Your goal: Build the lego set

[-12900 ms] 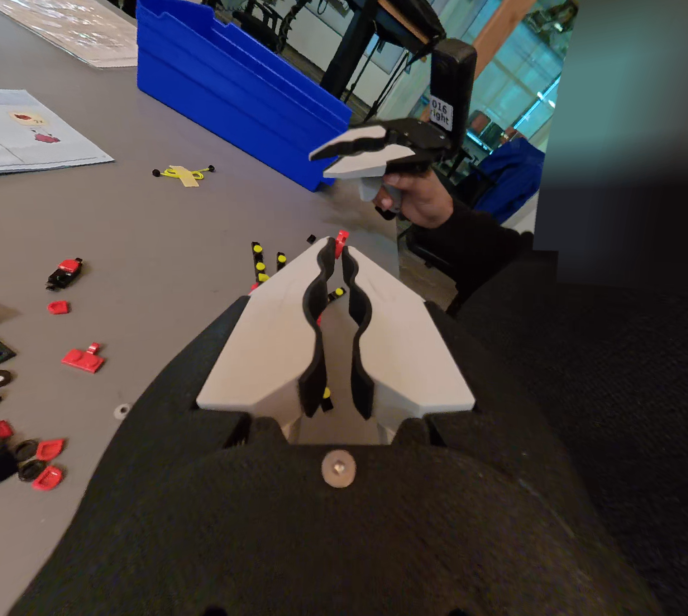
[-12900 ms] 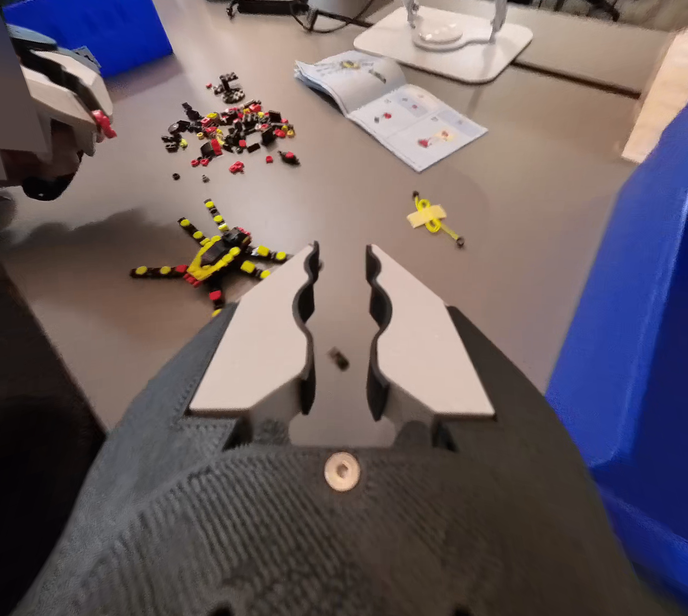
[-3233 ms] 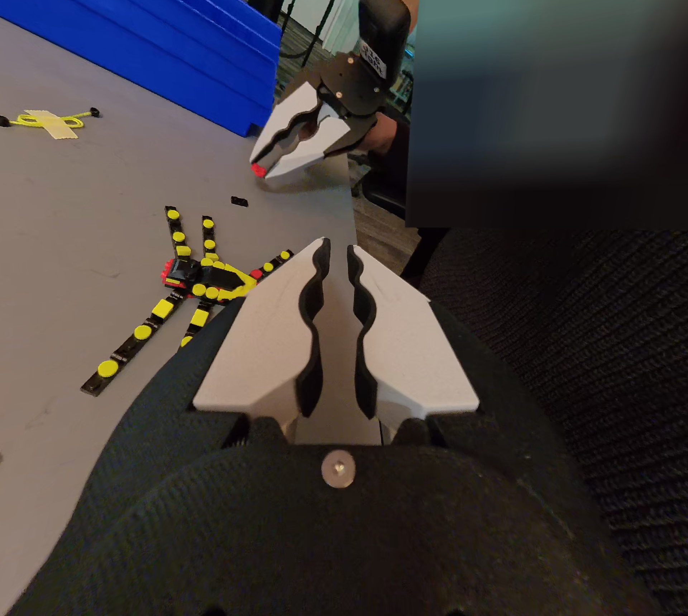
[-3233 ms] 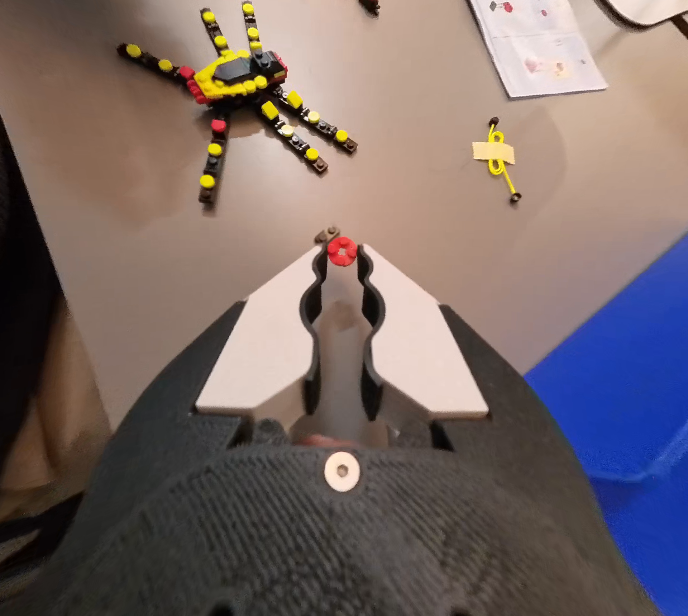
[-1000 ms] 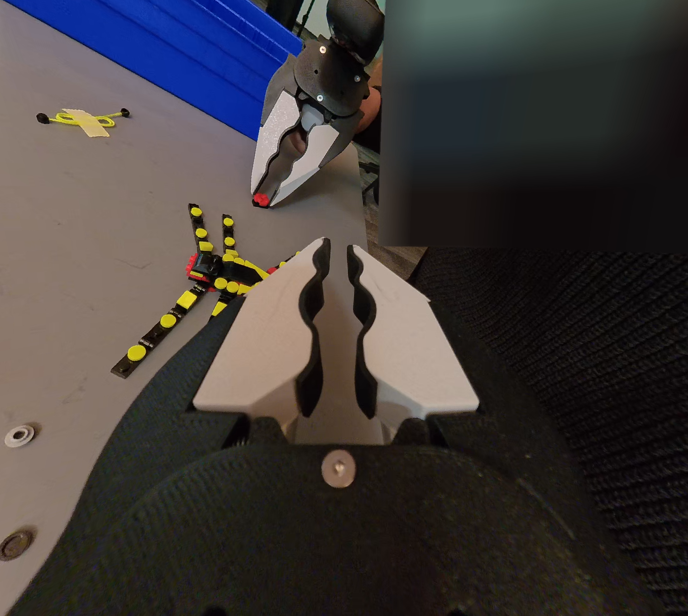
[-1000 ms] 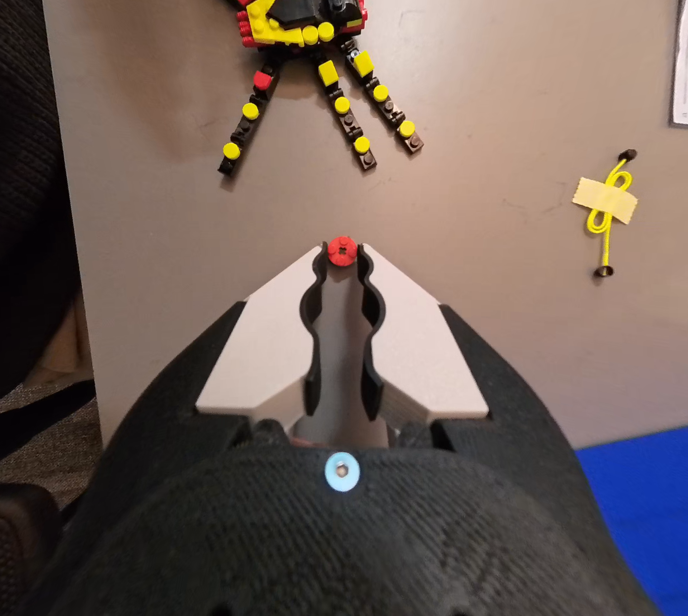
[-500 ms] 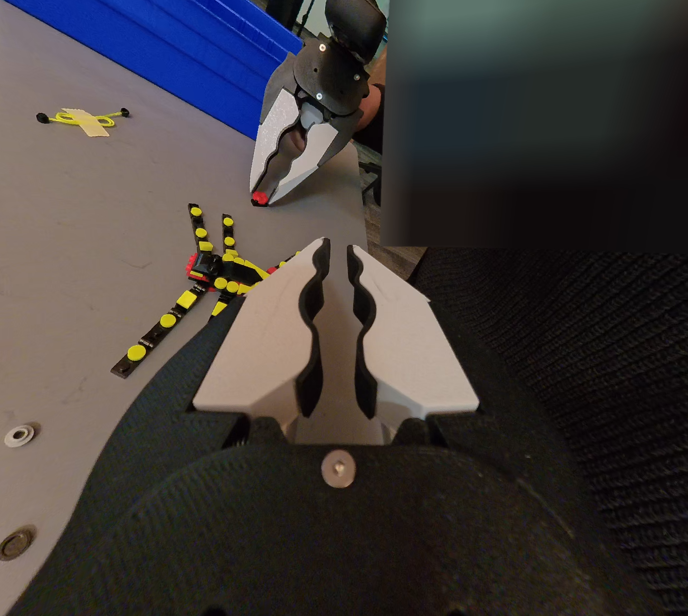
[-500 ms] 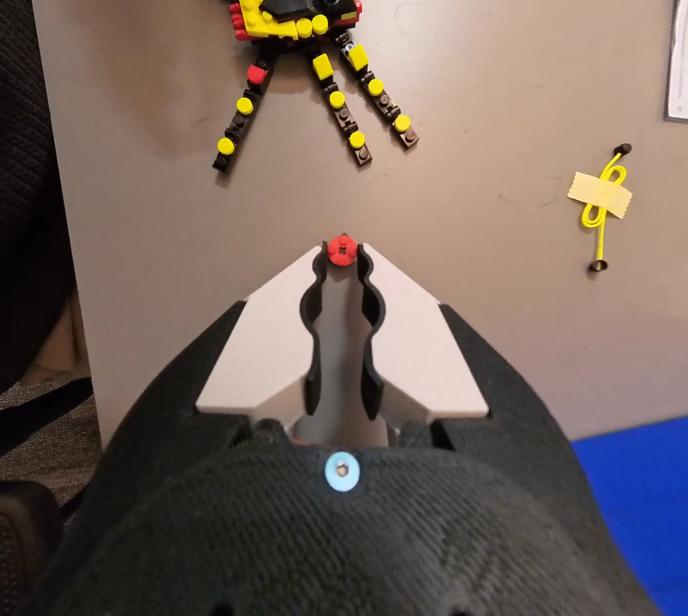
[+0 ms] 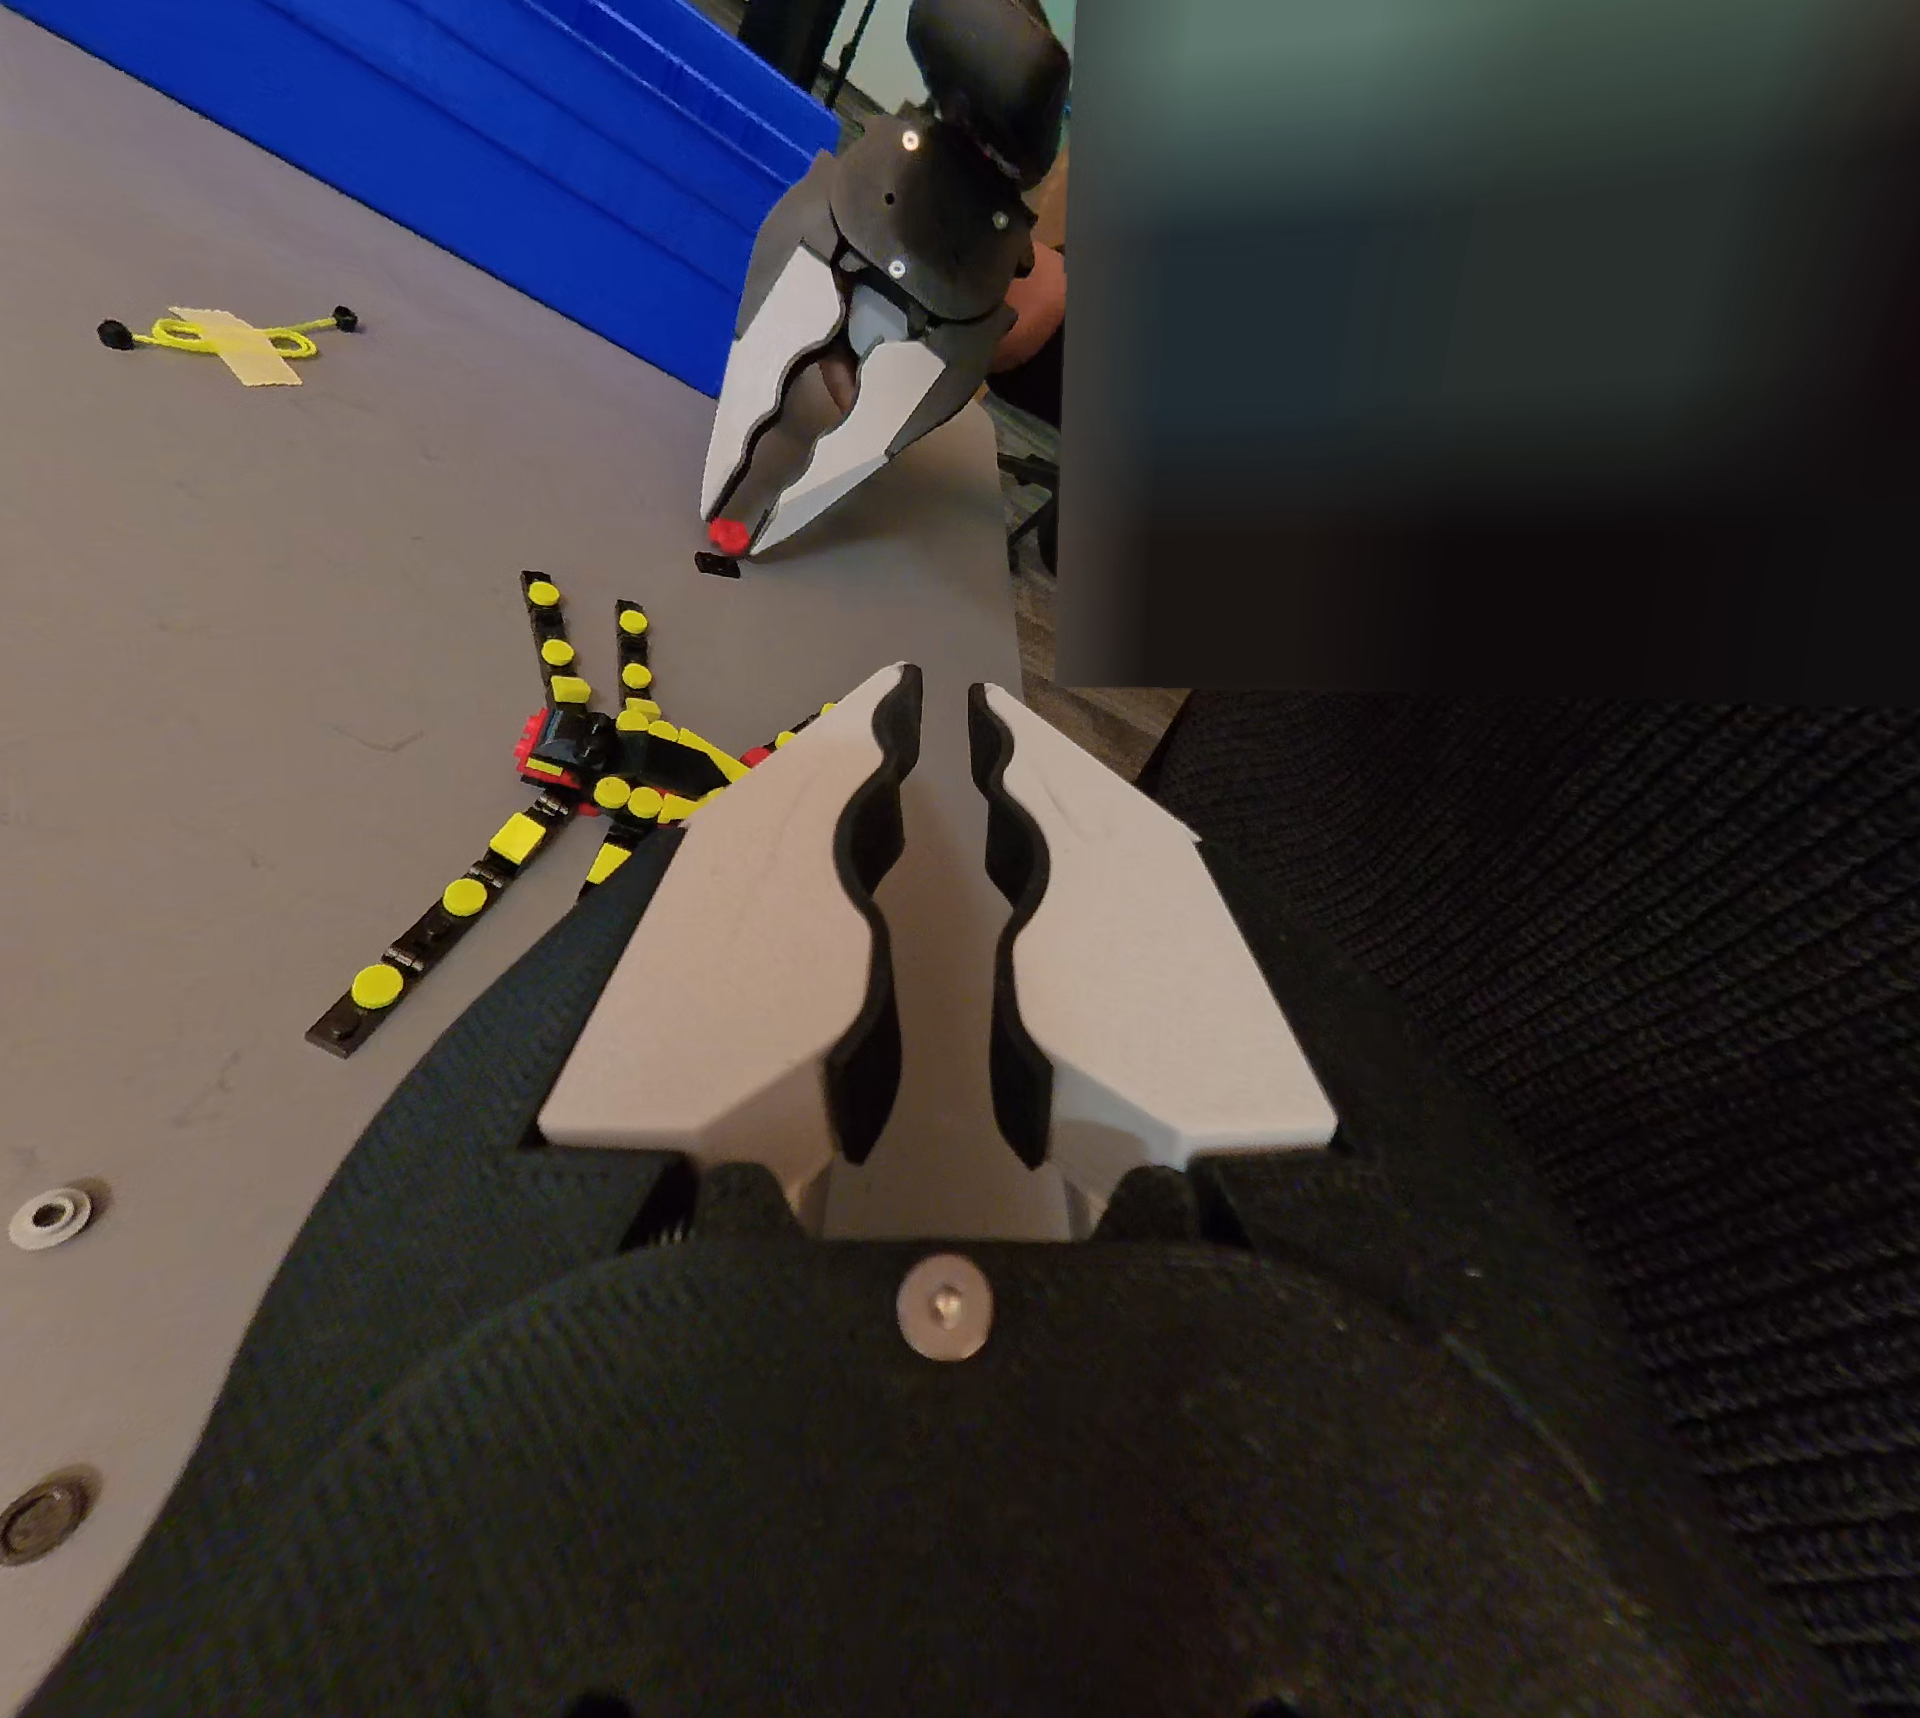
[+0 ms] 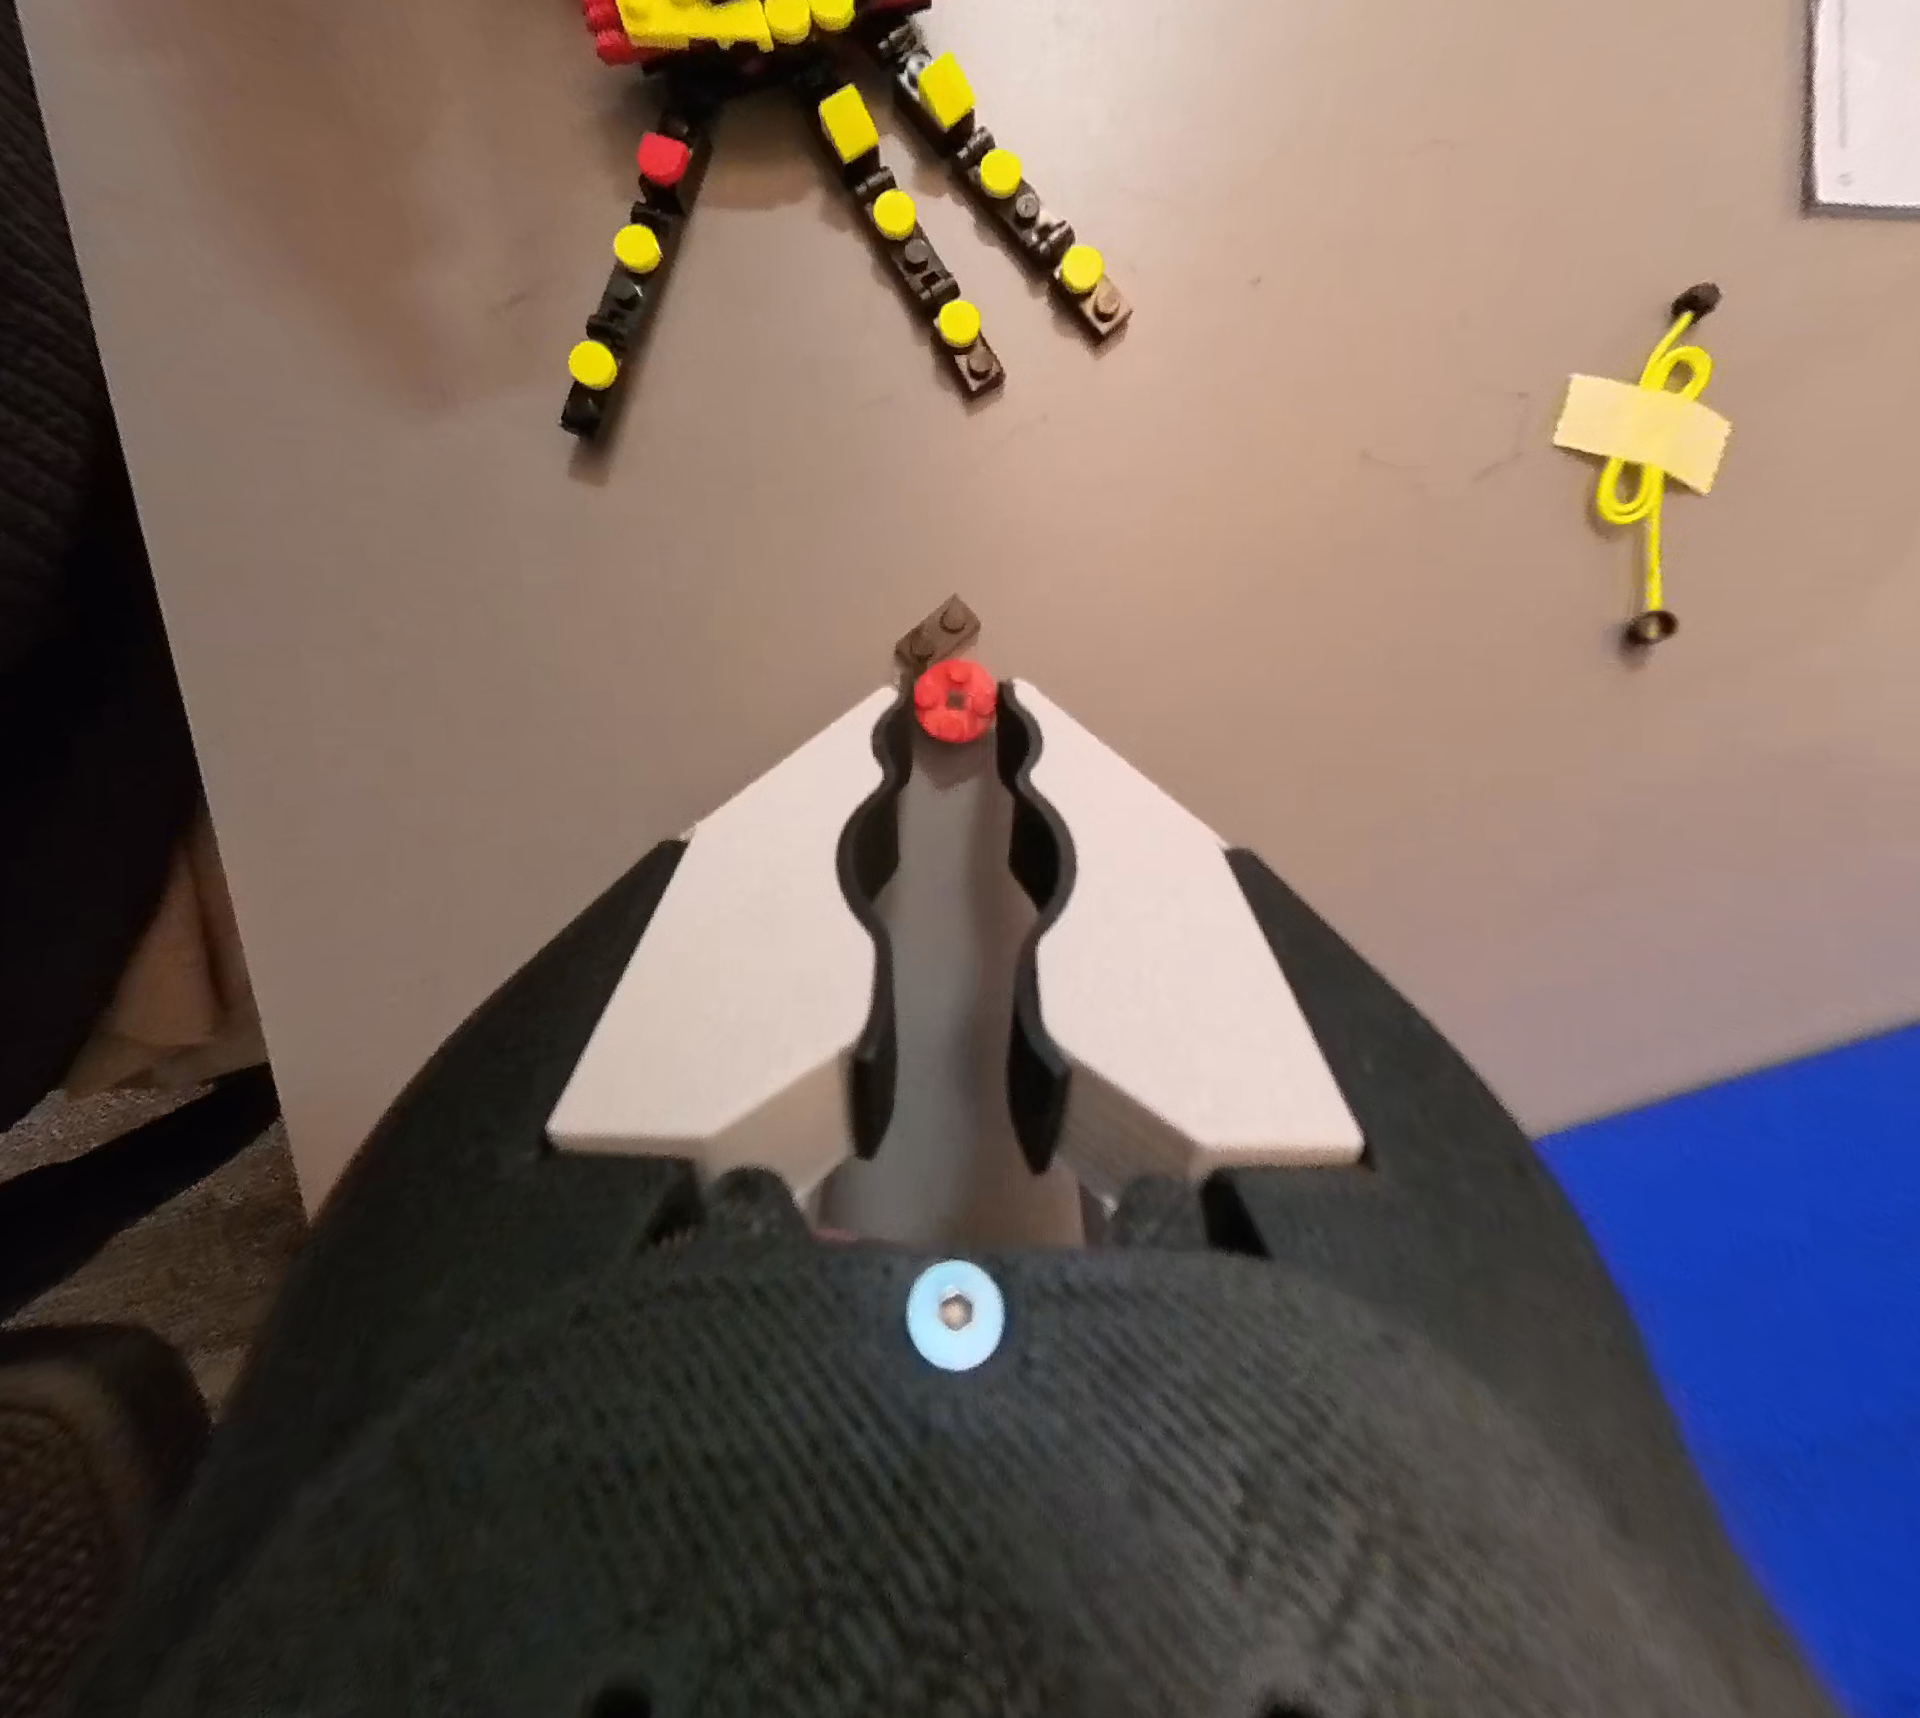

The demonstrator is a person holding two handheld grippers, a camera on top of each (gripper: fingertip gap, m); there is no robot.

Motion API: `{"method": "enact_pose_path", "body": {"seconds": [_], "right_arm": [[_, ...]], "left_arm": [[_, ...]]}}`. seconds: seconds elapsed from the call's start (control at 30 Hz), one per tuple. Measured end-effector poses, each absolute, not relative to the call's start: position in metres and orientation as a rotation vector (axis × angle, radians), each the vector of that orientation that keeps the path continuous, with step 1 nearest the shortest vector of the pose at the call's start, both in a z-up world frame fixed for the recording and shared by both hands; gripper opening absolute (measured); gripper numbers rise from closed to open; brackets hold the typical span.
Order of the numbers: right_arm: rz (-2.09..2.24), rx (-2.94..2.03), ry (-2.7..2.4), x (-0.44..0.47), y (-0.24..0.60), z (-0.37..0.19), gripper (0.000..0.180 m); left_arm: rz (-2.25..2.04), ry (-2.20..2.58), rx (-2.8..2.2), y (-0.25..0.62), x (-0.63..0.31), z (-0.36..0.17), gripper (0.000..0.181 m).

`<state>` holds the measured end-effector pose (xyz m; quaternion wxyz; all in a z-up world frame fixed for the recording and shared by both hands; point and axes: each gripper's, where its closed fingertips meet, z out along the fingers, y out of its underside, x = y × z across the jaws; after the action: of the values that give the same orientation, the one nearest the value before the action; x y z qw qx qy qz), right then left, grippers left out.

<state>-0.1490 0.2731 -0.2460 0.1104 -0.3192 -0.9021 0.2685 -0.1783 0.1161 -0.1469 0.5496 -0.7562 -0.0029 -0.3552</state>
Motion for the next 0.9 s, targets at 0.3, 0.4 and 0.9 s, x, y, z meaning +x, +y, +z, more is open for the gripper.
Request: {"method": "enact_pose_path", "body": {"seconds": [0.3,0.4,0.9], "right_arm": [[0.894,-0.948,-2.627,-0.145,0.255,-0.245,0.014],[0.878,-0.958,-2.623,-0.144,0.257,-0.245,0.014],[0.848,-1.392,-2.352,-0.153,0.261,-0.244,0.014]], "left_arm": [[-0.837,-0.001,-1.794,0.116,-0.177,-0.147,0.006],[-0.836,0.0,-1.796,0.116,-0.177,-0.147,0.006],[-0.847,0.0,-1.794,0.116,-0.176,-0.147,0.006]]}}
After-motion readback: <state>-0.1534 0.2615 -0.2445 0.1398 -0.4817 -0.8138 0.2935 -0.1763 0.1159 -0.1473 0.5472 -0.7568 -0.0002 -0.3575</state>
